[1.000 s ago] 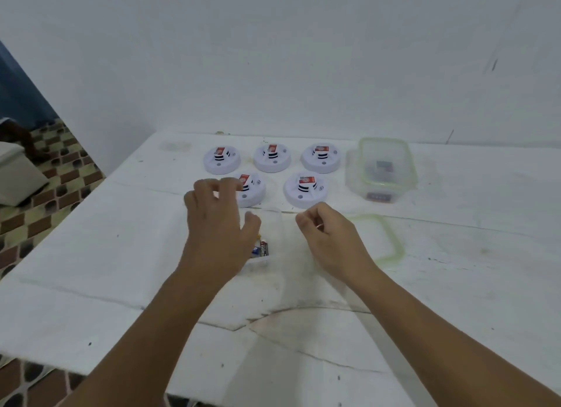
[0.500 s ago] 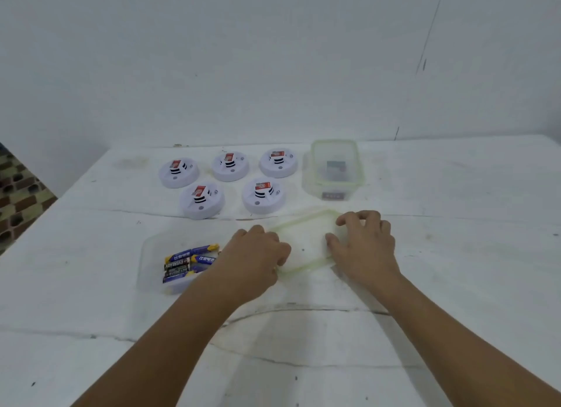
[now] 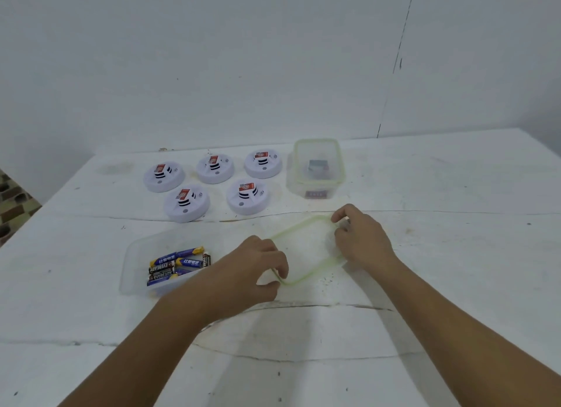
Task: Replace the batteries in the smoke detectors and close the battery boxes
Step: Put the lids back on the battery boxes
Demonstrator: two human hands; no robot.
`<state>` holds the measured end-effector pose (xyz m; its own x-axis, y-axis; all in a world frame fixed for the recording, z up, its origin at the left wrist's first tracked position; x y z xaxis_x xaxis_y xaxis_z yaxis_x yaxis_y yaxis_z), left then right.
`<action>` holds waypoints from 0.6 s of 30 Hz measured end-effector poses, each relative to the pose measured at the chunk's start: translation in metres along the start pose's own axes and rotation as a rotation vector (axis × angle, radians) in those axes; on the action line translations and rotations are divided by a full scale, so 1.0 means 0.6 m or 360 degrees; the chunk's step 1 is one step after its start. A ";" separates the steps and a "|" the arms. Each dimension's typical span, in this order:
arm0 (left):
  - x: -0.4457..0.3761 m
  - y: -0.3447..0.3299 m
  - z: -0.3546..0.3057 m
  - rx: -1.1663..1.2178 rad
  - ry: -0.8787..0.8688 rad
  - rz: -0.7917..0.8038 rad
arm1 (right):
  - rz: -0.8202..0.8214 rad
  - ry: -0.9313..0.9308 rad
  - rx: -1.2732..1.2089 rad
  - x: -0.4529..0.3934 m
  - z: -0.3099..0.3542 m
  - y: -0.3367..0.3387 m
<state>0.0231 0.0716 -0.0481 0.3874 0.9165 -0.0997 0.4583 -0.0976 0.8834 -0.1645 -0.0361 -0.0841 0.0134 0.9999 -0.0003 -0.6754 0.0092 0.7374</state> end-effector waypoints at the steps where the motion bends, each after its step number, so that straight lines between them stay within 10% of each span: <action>1: 0.001 0.002 -0.002 0.0021 0.0001 -0.0014 | 0.0003 0.0000 0.0003 -0.003 -0.001 0.002; 12: 0.023 0.000 0.012 -0.0006 0.0079 -0.0026 | 0.0268 -0.0557 -0.0804 -0.013 -0.008 0.002; 18: 0.039 0.057 0.000 0.0147 0.0156 -0.0559 | 0.0241 -0.0827 -0.1434 0.000 0.004 -0.004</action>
<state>0.0477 0.0895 -0.0200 0.1174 0.9328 -0.3407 0.6214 0.1986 0.7579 -0.1613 -0.0361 -0.0843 0.0538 0.8660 0.4972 -0.9923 0.1018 -0.0700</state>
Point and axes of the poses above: each hand's wrist, its own x-axis away from the middle knuckle, its own y-axis out of the back of the hand, z = x × y, the point moved 10 cm from there along -x, towards the middle knuckle, and after that the axes turned 7 degrees about -z, right-handed, at the moved point
